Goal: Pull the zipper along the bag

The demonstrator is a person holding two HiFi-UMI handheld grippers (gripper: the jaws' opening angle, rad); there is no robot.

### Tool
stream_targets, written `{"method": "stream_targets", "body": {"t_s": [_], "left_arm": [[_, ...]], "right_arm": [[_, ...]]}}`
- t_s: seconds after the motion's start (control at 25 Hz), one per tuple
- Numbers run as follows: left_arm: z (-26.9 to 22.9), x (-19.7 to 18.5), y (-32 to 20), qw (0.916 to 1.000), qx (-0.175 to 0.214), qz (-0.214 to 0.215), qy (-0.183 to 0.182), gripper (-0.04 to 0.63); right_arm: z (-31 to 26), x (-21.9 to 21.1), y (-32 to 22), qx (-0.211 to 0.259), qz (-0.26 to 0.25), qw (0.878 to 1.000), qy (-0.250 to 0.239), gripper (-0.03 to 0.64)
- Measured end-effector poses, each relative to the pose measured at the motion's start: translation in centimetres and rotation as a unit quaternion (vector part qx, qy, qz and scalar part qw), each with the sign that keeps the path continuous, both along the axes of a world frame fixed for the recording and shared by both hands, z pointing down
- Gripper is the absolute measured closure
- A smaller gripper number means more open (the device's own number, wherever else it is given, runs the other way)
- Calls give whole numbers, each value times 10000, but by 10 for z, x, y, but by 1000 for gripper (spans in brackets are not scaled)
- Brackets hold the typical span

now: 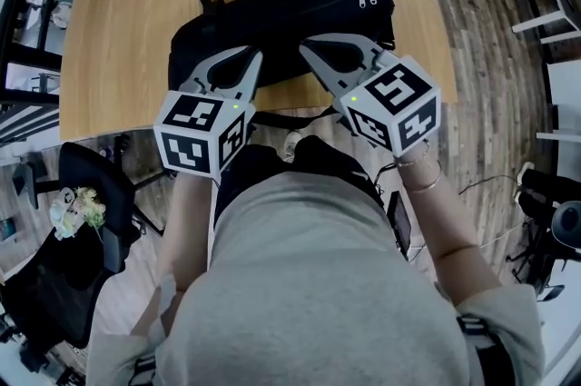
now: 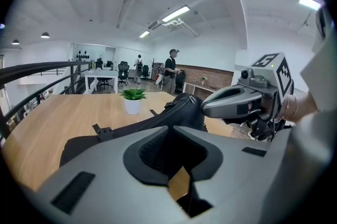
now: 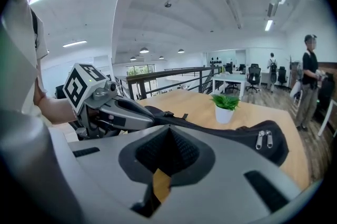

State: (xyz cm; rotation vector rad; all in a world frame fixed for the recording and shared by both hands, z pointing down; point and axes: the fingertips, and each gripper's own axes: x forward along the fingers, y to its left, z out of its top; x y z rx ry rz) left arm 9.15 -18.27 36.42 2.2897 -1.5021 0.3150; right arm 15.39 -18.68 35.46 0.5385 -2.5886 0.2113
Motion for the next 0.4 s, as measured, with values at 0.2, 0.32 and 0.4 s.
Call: {"method": "stream_targets", "body": {"t_s": [0.2, 0.32, 0.4], "left_arm": [[3, -2, 1, 10000, -45, -22, 19, 554], [2, -5, 0, 10000, -40, -48, 51, 554], [1, -6, -1, 10000, -38, -42, 67, 554]], "right_arm": [[1, -6, 2, -10, -79, 10000, 37, 611], [-2, -10, 2, 39, -104, 9999, 51, 611], [-2, -12, 1, 63, -114, 9999, 70, 611]]}}
